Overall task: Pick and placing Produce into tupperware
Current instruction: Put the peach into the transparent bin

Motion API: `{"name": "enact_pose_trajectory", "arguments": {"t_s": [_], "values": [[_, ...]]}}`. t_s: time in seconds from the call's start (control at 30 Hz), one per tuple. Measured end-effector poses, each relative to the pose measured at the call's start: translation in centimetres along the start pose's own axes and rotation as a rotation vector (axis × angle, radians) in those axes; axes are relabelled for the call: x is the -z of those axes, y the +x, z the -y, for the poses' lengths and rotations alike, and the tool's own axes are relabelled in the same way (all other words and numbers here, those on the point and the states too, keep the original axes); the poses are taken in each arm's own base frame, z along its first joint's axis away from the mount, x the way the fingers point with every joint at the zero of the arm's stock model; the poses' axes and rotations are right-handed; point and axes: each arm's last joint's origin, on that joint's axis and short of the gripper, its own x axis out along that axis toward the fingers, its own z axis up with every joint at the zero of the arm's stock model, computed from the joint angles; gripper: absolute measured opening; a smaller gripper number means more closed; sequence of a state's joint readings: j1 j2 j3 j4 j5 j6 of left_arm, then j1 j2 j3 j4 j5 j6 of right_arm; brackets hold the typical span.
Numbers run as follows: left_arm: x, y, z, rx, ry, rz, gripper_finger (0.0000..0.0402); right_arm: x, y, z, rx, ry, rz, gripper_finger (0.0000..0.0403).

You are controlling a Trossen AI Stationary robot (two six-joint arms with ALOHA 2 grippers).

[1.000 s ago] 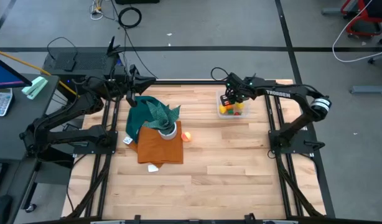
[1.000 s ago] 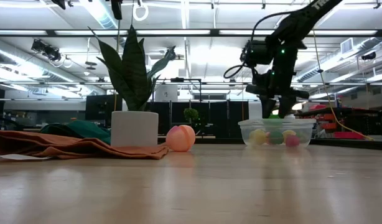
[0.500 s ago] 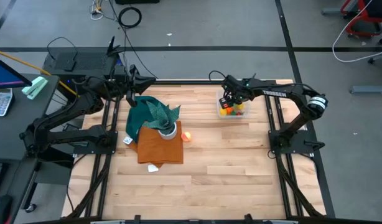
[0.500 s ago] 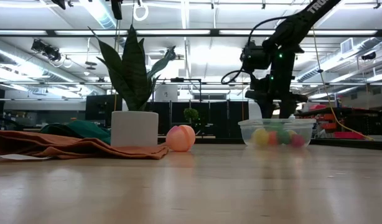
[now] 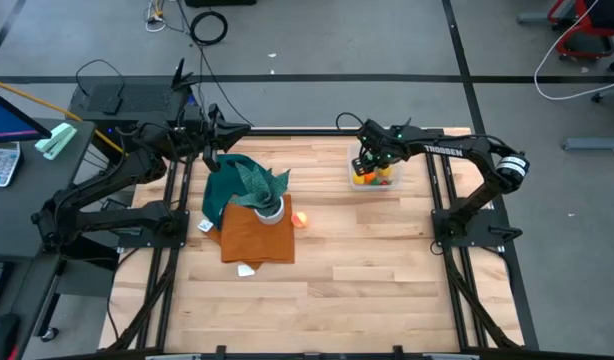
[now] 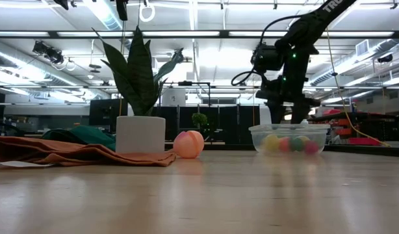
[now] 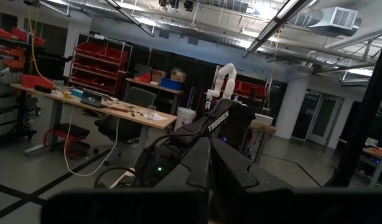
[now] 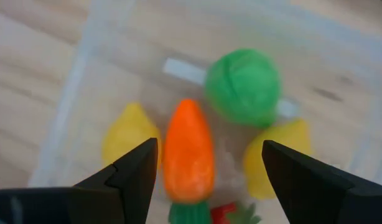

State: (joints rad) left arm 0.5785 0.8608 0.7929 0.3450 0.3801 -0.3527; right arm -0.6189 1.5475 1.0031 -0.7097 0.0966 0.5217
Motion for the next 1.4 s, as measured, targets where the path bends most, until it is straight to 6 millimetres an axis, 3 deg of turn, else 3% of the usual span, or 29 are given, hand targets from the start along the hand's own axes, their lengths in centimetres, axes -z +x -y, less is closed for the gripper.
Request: {"name": "enact_pose_trajectory", "arguments": {"t_s": [0.13,0.3,0.5,0.67,1.03,1.4], "values": [[0.0,0.0,0.0,0.000,0.000,0.000,0.0012,0.1,-0.1,-0.2,-0.052,-0.011,-0.021,0.0248],[0.0,0.0,0.0,0.000,0.000,0.000,0.0010,-0.2,-1.5,-0.6,-0.097,-0.097,0.073,0.0247],[0.0,0.0,0.0,0.000,-0.002,0.000,0.0023,-1.0,-4.4,-0.8,-0.203,-0.132,0.256,0.0247],[0.0,0.0,0.0,0.000,-0.001,0.001,0.0015,-0.4,-7.2,-2.7,-0.371,-0.228,0.389,0.0247],[0.0,0.0,0.0,0.000,0.000,0.001,0.0023,5.2,-10.2,-9.2,-0.496,-0.573,0.517,0.0248],[0.0,0.0,0.0,0.001,0.000,-0.001,0.0009,10.0,-9.6,-12.8,-0.488,-0.637,0.452,0.0248]]}}
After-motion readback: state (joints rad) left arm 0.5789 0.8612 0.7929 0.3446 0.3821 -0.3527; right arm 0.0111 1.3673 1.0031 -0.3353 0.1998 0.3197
